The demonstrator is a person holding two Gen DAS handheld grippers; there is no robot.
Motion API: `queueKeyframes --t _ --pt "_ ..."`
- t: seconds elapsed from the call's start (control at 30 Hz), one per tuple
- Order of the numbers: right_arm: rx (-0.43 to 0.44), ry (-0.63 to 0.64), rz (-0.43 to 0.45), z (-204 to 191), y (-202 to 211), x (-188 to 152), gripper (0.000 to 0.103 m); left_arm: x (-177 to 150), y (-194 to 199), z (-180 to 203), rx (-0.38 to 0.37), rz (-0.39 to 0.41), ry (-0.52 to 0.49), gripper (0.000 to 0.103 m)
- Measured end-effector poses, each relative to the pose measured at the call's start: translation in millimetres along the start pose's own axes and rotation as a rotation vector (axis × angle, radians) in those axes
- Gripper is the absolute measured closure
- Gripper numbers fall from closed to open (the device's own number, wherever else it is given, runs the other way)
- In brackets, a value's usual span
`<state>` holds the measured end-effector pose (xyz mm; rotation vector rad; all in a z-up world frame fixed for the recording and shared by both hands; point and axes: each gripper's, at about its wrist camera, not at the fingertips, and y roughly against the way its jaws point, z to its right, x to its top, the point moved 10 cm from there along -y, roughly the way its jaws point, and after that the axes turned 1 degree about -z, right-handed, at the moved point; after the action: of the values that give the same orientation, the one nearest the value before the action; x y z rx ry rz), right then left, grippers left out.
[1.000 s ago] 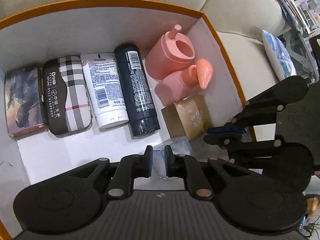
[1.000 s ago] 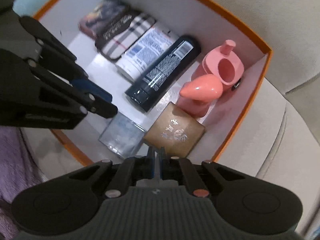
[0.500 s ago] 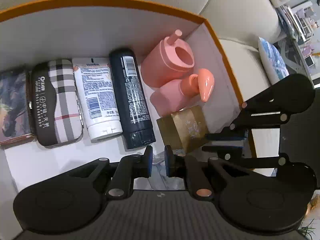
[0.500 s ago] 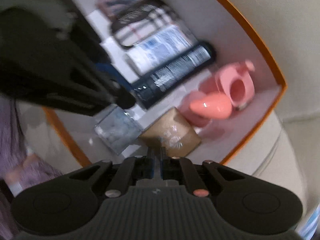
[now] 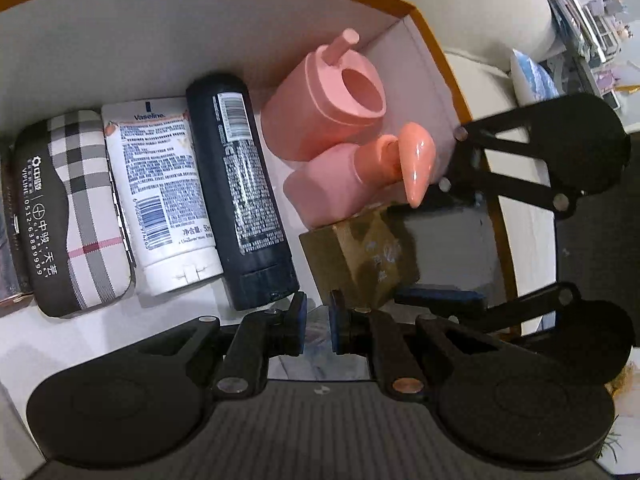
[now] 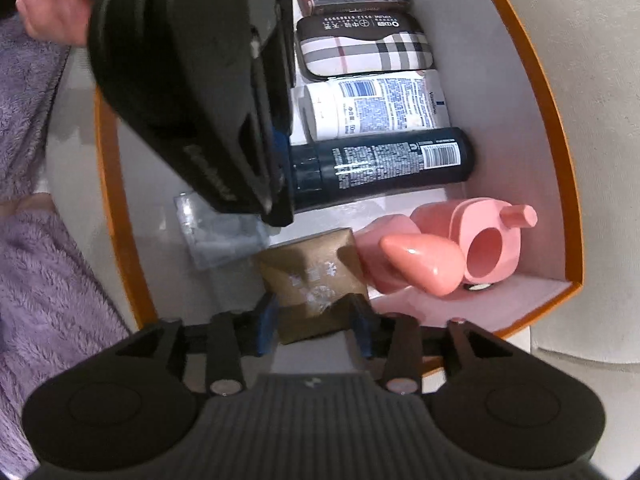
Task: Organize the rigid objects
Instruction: 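Raise both tools out of the shoebox toward the items on the sofa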
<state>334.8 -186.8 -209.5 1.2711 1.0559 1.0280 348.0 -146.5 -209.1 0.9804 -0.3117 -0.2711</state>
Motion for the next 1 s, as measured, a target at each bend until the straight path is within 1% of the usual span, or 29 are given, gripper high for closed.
queueKeyframes --t 0.1,0.27,0.37,0.47,0.53,0.57,0.6,0.63,0.67,0.73,0.8,0.83,0.9,1.0 --pt "0.022 -0.004 0.009 1 -5 2 0.049 -4 -5 -1 0.039 -0.011 -0.011 0.091" --pt "0.026 -0.014 0.034 6 -5 2 0.049 -8 -8 -10 0.020 -0.019 0.035 0.092" --pt "0.028 -0.026 0.043 10 -4 3 0.047 -9 -13 -12 0.033 -0.014 0.042 0.092" --pt "0.017 -0.035 0.044 10 -5 4 0.044 -8 -14 -8 0.047 -0.001 0.050 0.091" --pt "0.009 -0.041 0.041 4 0 3 0.046 -10 -6 -9 0.070 0.029 0.064 0.091" --pt "0.008 -0.047 0.040 5 2 4 0.047 -11 -2 -8 0.065 0.045 0.075 0.091" --pt "0.002 -0.053 0.041 1 1 4 0.051 -13 3 -7 0.062 0.068 0.077 0.091" --pt "-0.012 -0.059 0.043 2 6 2 0.053 -16 9 -6 0.069 0.100 0.071 0.091" --pt "-0.031 -0.068 0.049 3 9 2 0.053 -18 16 -4 0.084 0.139 0.063 0.091" --pt "-0.042 -0.100 0.069 3 19 1 0.053 -24 36 0 0.141 0.247 0.034 0.091" --pt "-0.052 -0.141 0.098 3 29 0 0.053 -32 57 5 0.160 0.338 0.024 0.091" --pt "-0.064 -0.167 0.122 3 37 0 0.052 -37 69 9 0.159 0.386 0.022 0.091" --pt "-0.106 -0.220 0.169 2 50 -1 0.052 -46 89 18 0.171 0.458 0.013 0.091" --pt "-0.174 -0.318 0.257 -3 74 -3 0.052 -62 119 29 0.225 0.551 -0.033 0.091"
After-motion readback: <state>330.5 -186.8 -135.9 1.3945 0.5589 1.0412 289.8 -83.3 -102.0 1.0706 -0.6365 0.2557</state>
